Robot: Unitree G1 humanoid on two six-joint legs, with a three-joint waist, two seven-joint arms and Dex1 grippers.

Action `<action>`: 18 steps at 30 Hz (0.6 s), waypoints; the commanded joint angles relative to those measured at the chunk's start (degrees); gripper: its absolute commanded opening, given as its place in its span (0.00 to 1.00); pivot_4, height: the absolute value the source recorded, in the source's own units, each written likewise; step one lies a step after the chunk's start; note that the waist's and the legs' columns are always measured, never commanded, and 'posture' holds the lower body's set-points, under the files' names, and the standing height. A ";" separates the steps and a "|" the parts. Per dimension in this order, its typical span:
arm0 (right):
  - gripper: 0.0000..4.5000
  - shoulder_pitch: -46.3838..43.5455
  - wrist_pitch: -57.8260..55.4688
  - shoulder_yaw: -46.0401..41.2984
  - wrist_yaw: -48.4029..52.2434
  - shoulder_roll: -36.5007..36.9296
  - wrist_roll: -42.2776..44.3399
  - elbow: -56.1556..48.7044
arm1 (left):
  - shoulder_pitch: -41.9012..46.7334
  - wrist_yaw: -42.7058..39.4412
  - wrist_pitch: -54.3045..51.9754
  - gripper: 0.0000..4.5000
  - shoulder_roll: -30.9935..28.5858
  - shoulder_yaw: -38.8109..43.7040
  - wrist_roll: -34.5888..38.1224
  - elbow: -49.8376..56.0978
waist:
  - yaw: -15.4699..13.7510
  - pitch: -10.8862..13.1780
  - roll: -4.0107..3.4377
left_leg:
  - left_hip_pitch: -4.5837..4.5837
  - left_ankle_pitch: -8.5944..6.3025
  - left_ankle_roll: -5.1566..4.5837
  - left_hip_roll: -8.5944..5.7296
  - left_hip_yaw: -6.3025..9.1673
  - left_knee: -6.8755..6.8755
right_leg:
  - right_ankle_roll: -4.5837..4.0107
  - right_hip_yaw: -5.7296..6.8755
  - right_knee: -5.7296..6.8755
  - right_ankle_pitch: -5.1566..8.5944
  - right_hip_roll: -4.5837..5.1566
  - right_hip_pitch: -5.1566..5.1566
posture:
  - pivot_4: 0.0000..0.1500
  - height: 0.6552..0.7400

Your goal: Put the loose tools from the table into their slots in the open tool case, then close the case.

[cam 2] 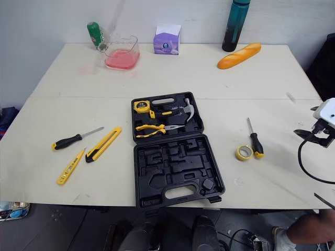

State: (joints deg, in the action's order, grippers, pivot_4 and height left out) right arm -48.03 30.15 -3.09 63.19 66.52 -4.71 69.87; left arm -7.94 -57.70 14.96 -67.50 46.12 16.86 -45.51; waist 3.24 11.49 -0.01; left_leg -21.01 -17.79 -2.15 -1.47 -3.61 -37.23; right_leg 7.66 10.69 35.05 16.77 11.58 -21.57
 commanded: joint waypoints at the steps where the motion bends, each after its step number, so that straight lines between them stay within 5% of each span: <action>1: 1.00 -0.51 0.51 -1.78 -0.94 1.46 1.01 0.63 | -0.67 -1.07 -2.24 0.99 -0.85 2.42 2.48 2.21 | 0.00 0.00 0.00 | 0.00 0.00 0.00 0.00 0.00 0.00 | 0.00 0.00 0.00 0.00 0.00 0.00 | 1.00 1.00; 10: 1.00 -2.37 -1.36 -2.48 3.45 -0.07 2.78 1.62 | -0.21 -3.67 -12.18 0.99 1.02 5.22 8.37 11.66 | -0.02 0.00 0.00 | -0.01 -0.01 0.01 0.05 0.00 -0.09 | -0.03 -0.04 0.02 -0.02 -0.03 0.00 | 1.00 1.00; 18: 1.00 -2.78 -6.07 -4.90 15.70 -6.40 9.35 -4.52 | -4.75 0.39 -21.19 0.99 8.02 5.17 9.20 32.23 | 0.08 0.00 0.00 | -0.02 -0.06 0.08 0.21 -0.03 -0.11 | -0.08 -0.15 -0.04 -0.05 -0.19 0.01 | 1.00 1.00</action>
State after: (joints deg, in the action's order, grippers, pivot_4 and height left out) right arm -50.35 24.77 -6.99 76.31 59.71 2.42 68.23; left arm -12.37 -58.70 -5.23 -59.21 50.24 25.27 -17.04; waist 3.31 11.49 -0.01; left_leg -21.05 -17.85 -2.07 -1.25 -3.62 -37.36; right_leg 7.58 10.53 35.00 16.72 11.38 -21.56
